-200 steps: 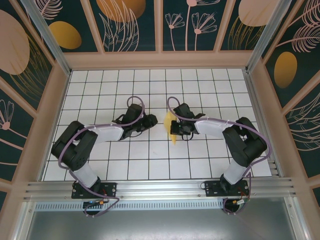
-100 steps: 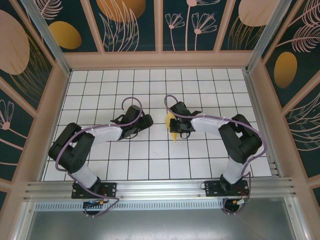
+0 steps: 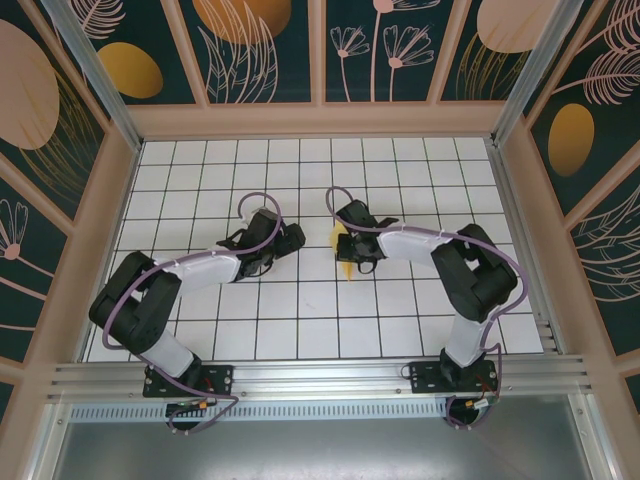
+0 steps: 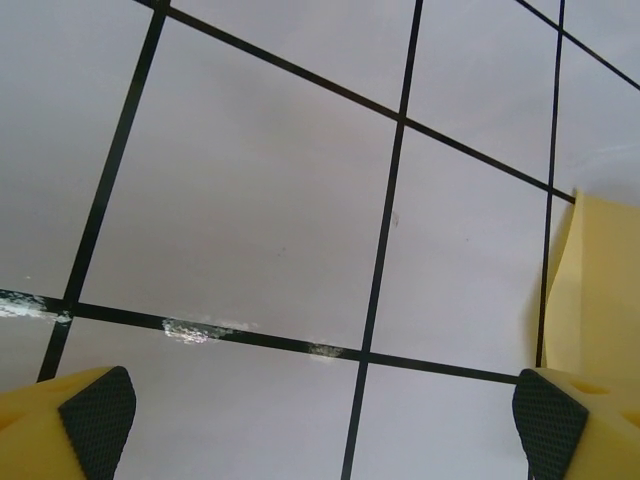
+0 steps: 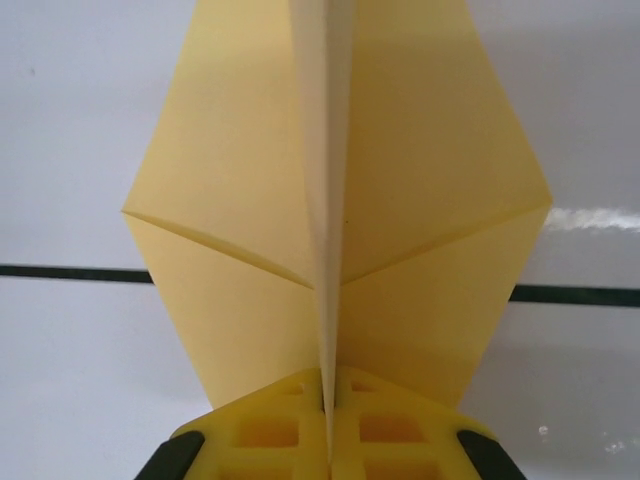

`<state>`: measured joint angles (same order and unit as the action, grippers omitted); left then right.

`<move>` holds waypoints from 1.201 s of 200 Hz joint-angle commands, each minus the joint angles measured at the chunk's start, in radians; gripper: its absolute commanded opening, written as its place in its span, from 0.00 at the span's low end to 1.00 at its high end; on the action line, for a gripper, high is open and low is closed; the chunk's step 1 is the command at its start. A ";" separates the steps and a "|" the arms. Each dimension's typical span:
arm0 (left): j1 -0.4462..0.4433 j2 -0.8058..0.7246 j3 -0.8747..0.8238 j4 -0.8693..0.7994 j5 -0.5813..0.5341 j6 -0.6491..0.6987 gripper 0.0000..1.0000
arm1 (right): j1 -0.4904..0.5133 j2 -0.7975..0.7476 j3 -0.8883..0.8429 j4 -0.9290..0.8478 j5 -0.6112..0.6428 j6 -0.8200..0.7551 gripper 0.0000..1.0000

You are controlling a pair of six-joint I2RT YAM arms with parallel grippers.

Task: Fold a paper plane with a square sheet of paper (pick it up from the middle)
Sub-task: Move the paper plane to the center of the table.

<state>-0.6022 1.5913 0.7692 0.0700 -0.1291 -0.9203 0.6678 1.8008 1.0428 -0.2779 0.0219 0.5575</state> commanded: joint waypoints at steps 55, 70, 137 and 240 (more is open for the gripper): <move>0.011 -0.082 -0.032 -0.079 -0.100 0.043 0.99 | -0.020 0.206 0.305 -0.066 0.100 -0.063 0.05; 0.012 -0.093 -0.039 -0.083 -0.105 0.043 0.98 | -0.027 0.244 0.359 -0.072 0.087 -0.070 0.05; 0.014 -0.106 -0.057 -0.073 -0.090 0.050 0.99 | -0.028 0.379 0.499 -0.116 0.029 -0.084 0.07; 0.023 -0.093 0.057 -0.115 -0.203 0.148 0.99 | 0.002 0.292 0.587 -0.156 0.101 -0.068 0.52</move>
<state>-0.5938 1.5131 0.7650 -0.0139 -0.2485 -0.8352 0.6521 2.1738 1.5841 -0.3943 0.0734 0.5022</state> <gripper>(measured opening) 0.985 0.393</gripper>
